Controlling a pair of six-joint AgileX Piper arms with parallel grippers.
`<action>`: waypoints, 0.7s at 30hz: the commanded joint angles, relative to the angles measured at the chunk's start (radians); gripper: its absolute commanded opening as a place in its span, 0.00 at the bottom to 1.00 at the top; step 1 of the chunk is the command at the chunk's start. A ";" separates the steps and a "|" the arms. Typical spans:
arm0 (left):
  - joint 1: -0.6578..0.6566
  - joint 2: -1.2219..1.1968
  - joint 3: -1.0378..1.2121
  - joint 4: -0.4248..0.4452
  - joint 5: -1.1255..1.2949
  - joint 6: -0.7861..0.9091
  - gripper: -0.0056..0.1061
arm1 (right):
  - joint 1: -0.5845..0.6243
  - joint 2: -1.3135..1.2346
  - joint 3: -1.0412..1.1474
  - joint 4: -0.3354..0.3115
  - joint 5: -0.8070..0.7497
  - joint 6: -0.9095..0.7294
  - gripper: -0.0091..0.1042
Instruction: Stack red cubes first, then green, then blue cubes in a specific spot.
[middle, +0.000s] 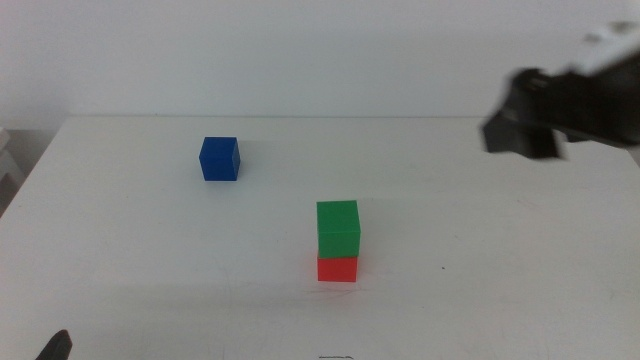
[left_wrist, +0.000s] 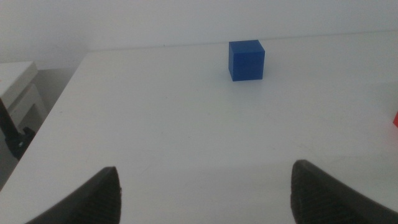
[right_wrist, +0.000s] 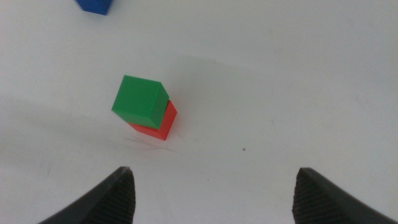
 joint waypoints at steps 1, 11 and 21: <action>0.000 -0.021 -0.004 -0.008 -0.075 -0.003 0.89 | -0.030 -0.130 0.070 0.030 -0.115 -0.144 0.65; 0.000 -0.021 -0.004 -0.008 -0.075 -0.003 0.89 | -0.053 -0.402 0.301 0.268 -0.244 -0.590 0.65; 0.000 -0.021 -0.004 -0.008 -0.075 -0.003 0.89 | -0.053 -0.519 0.350 0.356 -0.302 -0.678 0.65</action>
